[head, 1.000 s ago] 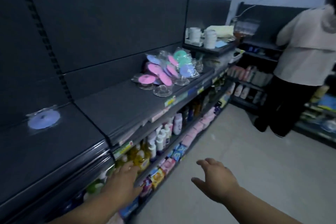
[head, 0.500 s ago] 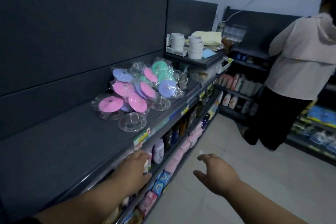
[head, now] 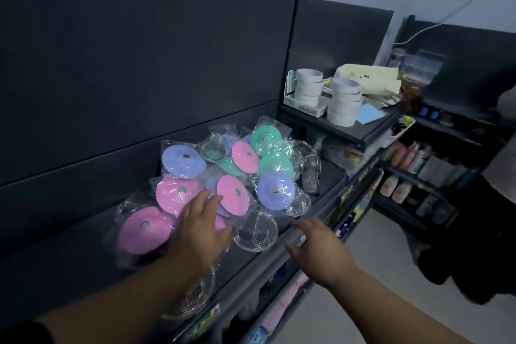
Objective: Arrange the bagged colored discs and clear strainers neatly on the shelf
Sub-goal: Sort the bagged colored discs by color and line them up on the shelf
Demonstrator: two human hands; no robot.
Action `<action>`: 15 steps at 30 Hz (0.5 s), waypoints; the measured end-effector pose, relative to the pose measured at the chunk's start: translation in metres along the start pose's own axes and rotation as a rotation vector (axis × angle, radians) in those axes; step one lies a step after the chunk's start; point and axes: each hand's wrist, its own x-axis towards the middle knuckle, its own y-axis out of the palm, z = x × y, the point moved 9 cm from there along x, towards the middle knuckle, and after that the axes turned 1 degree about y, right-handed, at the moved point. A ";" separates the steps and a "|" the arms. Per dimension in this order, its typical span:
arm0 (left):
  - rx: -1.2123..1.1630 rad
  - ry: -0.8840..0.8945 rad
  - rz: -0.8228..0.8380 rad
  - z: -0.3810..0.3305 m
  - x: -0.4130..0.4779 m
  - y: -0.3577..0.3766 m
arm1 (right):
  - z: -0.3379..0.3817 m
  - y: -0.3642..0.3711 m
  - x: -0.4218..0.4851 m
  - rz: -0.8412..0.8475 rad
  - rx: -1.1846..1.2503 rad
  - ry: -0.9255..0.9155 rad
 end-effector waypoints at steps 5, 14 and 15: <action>-0.017 -0.186 -0.118 0.009 0.038 0.007 | 0.006 -0.017 0.082 -0.016 0.019 -0.174; -0.167 -0.434 -0.323 -0.001 0.058 0.011 | 0.012 -0.020 0.177 0.114 0.174 -0.371; -0.185 -0.444 -0.356 -0.003 0.058 0.009 | 0.015 -0.020 0.181 0.113 0.211 -0.388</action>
